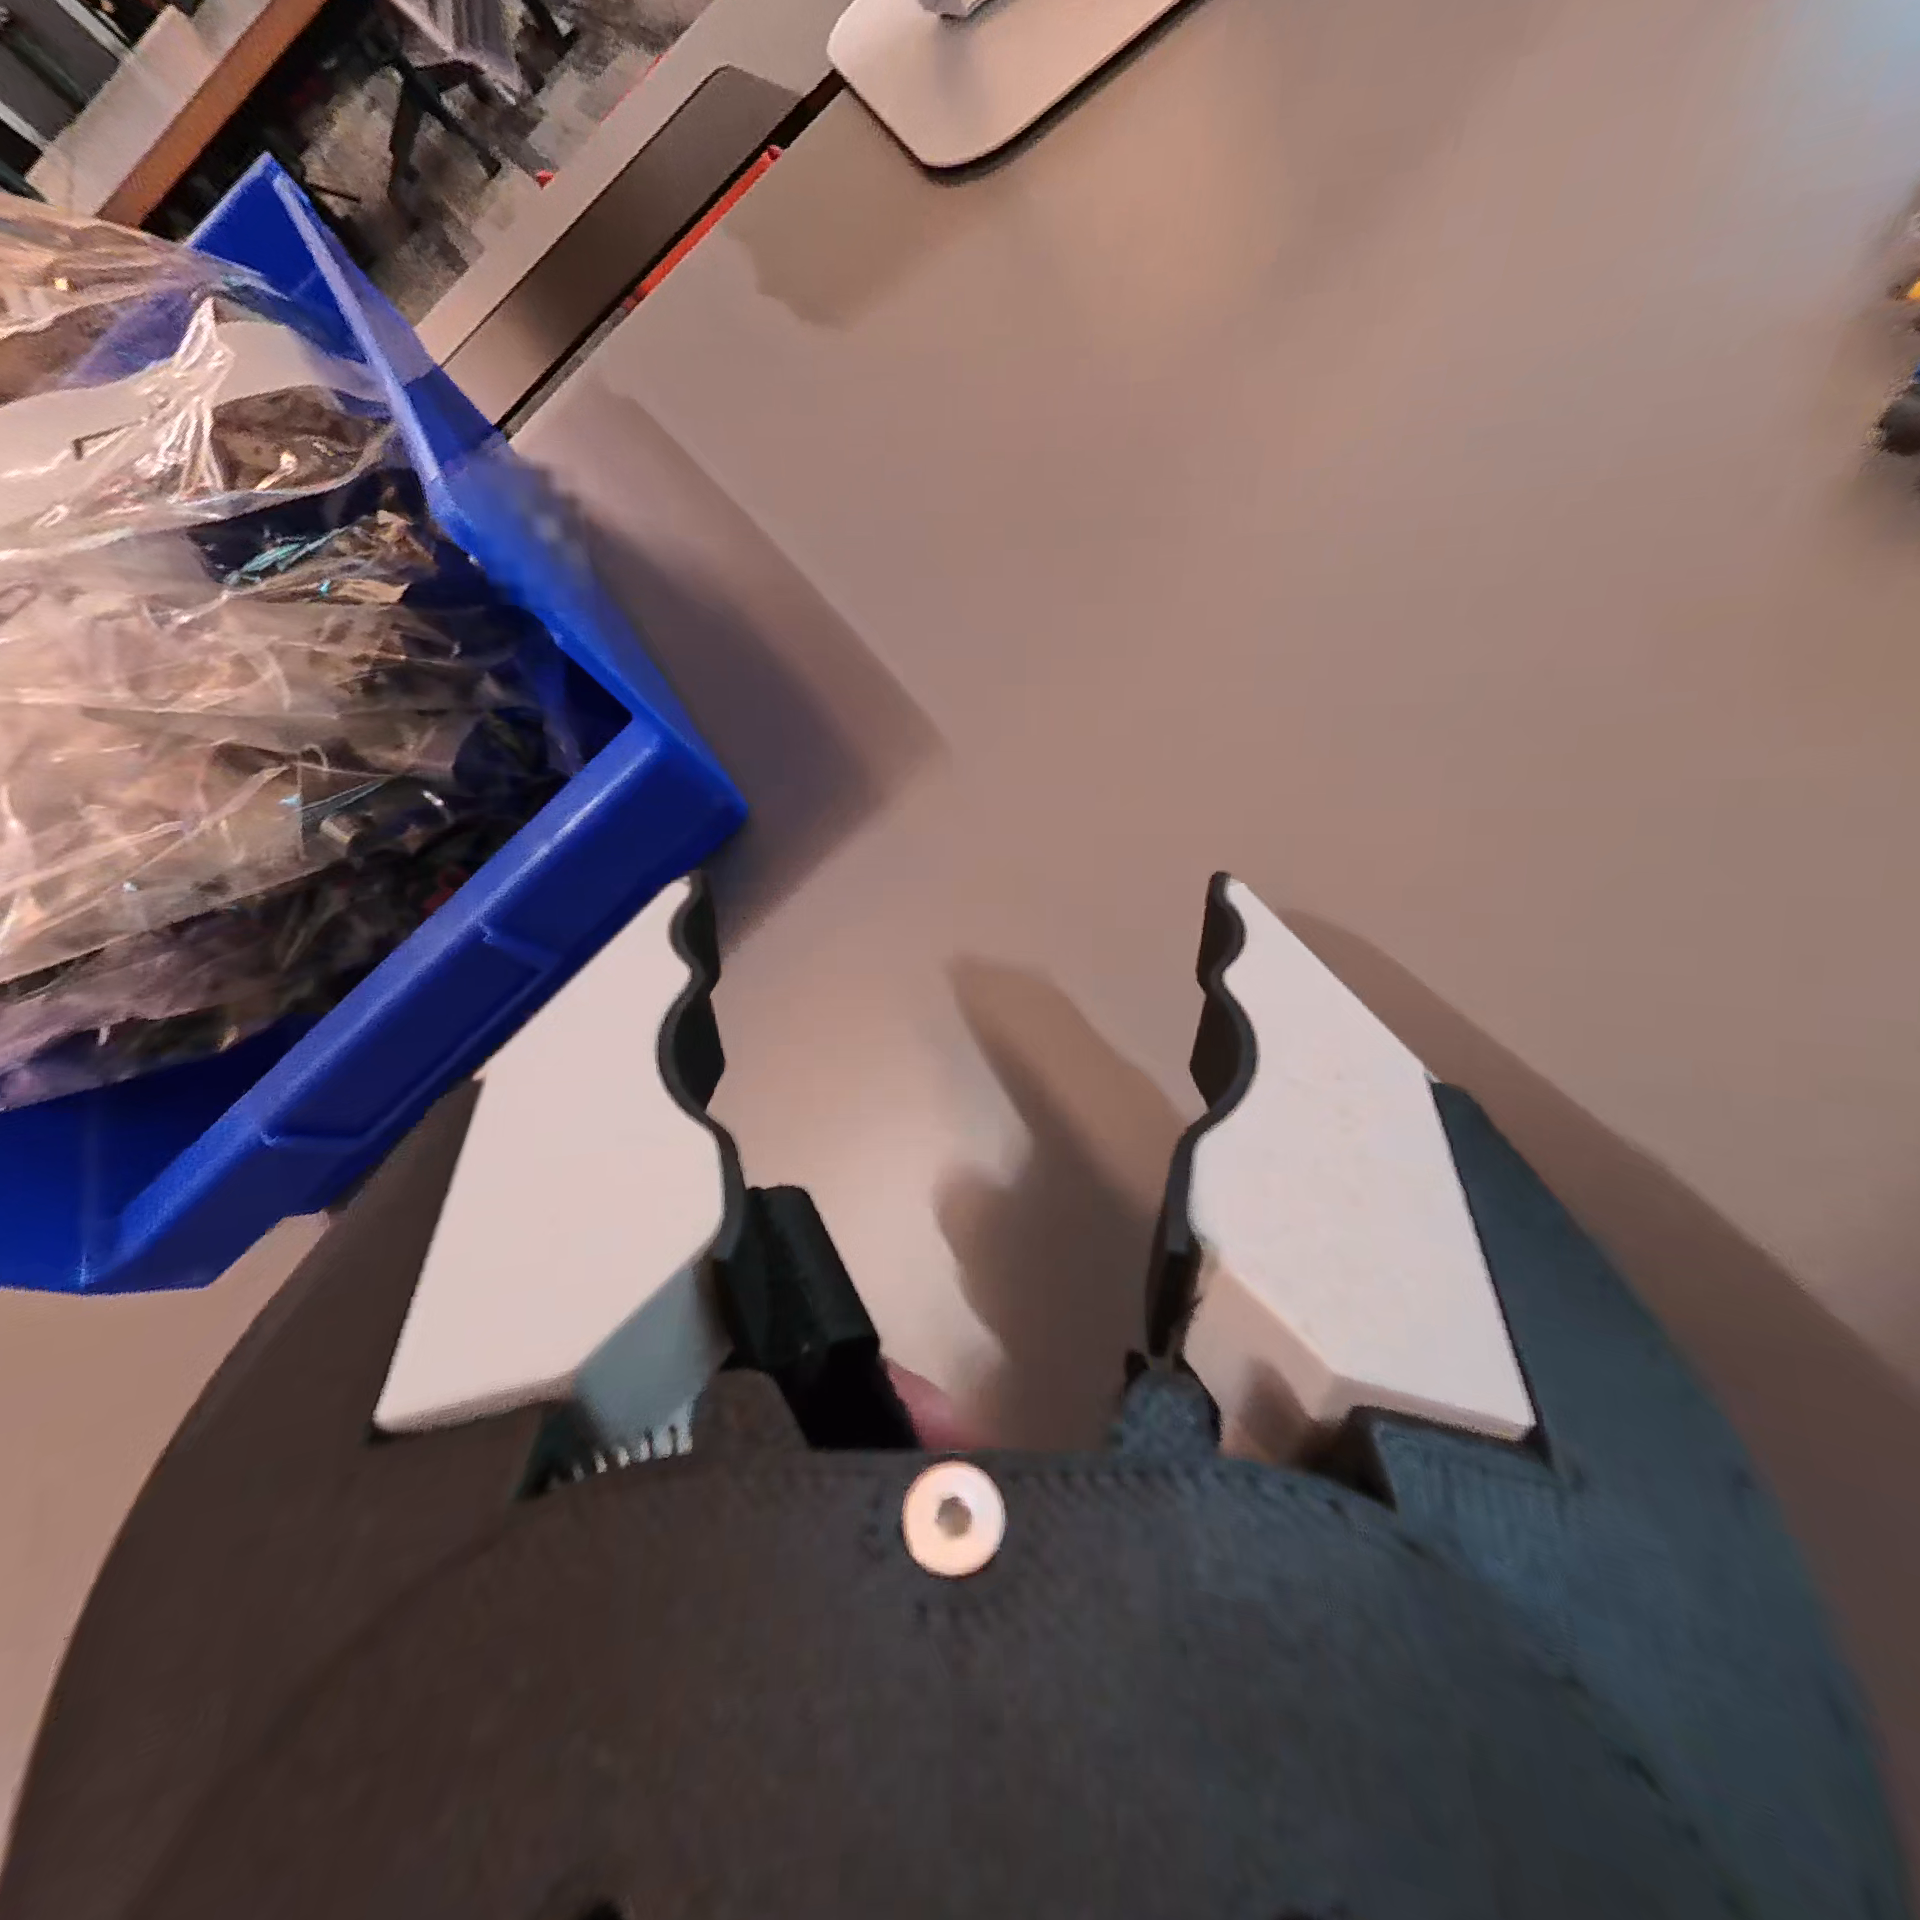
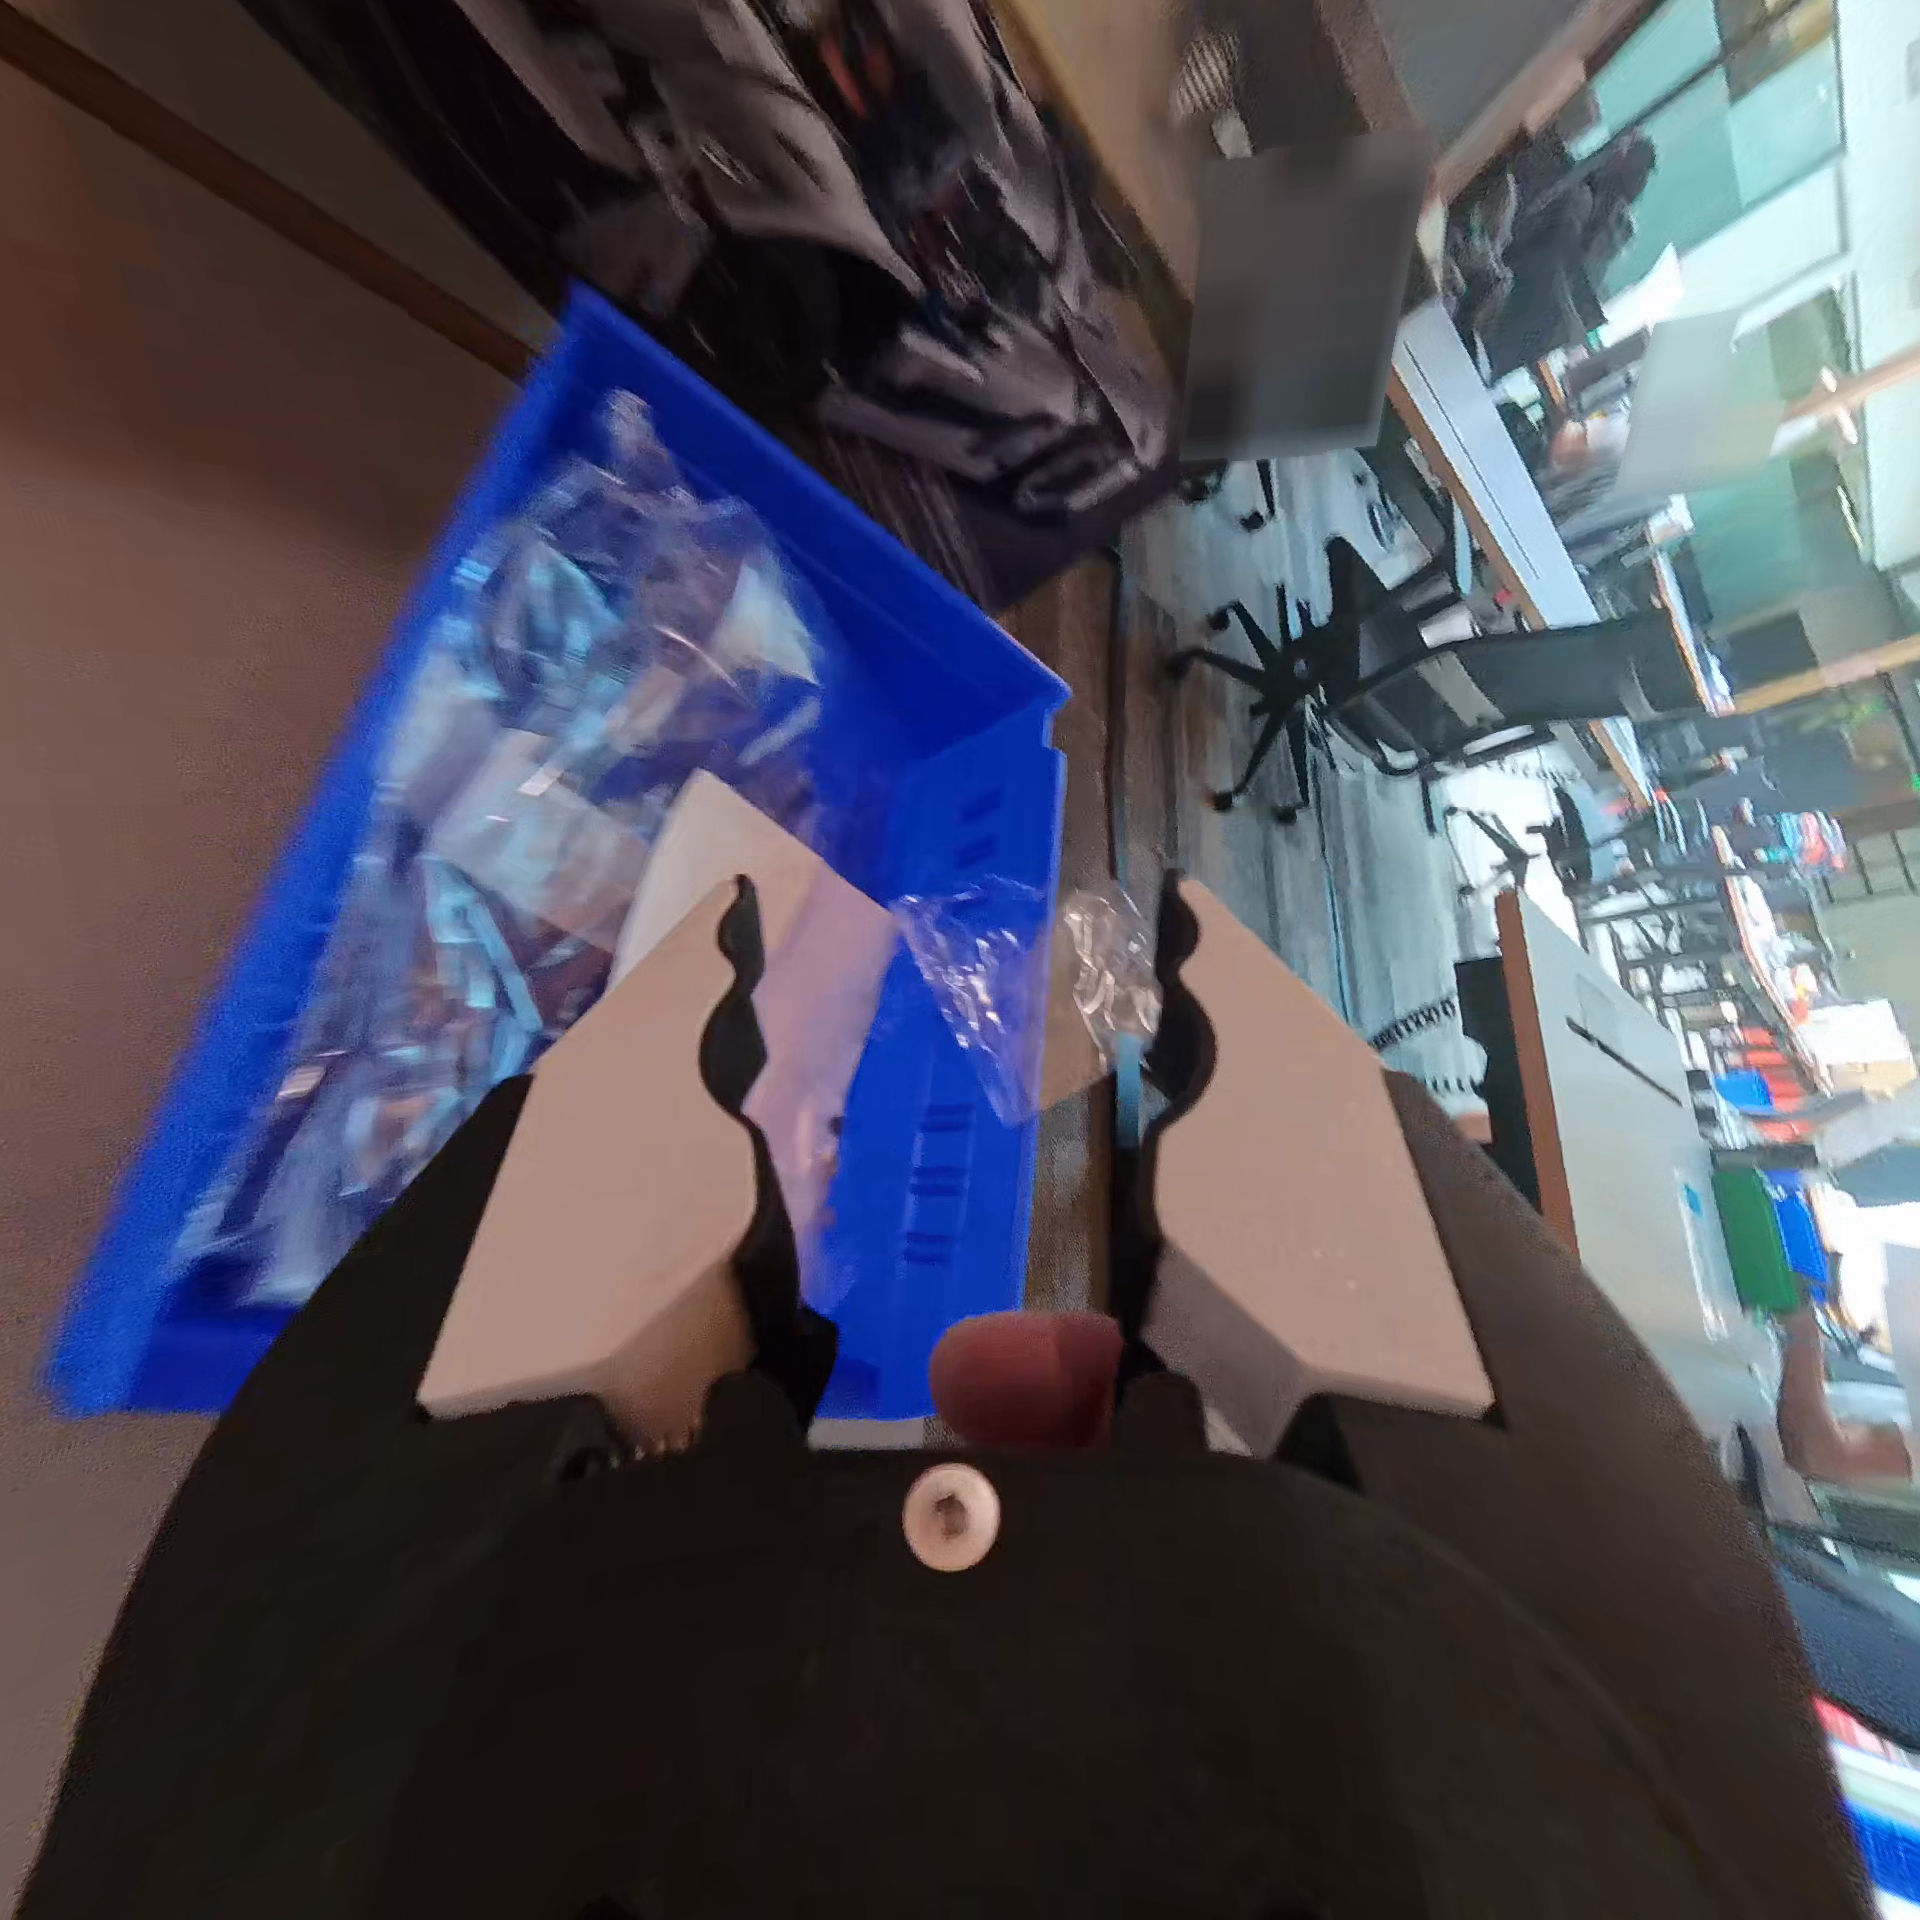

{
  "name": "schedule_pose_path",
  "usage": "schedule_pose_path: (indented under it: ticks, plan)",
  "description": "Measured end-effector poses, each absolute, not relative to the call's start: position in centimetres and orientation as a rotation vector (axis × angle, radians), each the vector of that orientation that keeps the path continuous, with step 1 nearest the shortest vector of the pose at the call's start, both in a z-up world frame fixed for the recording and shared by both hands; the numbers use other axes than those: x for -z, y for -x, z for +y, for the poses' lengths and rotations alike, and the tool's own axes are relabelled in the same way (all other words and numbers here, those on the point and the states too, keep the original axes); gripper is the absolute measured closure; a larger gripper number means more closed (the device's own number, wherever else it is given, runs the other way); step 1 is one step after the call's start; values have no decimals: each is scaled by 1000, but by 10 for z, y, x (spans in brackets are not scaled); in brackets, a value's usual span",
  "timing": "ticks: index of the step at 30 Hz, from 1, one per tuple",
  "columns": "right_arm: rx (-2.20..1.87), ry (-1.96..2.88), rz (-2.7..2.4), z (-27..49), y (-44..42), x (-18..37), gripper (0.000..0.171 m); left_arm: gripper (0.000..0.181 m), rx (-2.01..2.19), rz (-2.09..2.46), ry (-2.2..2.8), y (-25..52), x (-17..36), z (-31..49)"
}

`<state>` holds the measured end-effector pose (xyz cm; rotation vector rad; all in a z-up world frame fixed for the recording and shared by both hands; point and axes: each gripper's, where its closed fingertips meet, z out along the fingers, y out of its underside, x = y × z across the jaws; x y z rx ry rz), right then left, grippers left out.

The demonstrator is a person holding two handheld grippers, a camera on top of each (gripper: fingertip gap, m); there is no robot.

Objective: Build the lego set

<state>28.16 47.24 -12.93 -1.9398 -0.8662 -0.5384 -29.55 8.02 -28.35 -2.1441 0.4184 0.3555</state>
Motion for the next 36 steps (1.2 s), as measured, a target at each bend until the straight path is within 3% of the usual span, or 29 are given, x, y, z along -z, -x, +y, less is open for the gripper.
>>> schedule_pose_path:
  ticks: [4, 14, 36]
  plan:
    - [459, 1828, -974, 423, -217, 111, 85, 80, -425, 403, 2130, 306, 281, 84]
    - [148, 1670, -1214, 292, -64, 125, 81, 70, -461, 346, 2111, 319, 280, 85]
    - [-419, 1516, -1681, 88, 126, 193, 66, 67, -236, 311, 2133, 300, 283, 62]
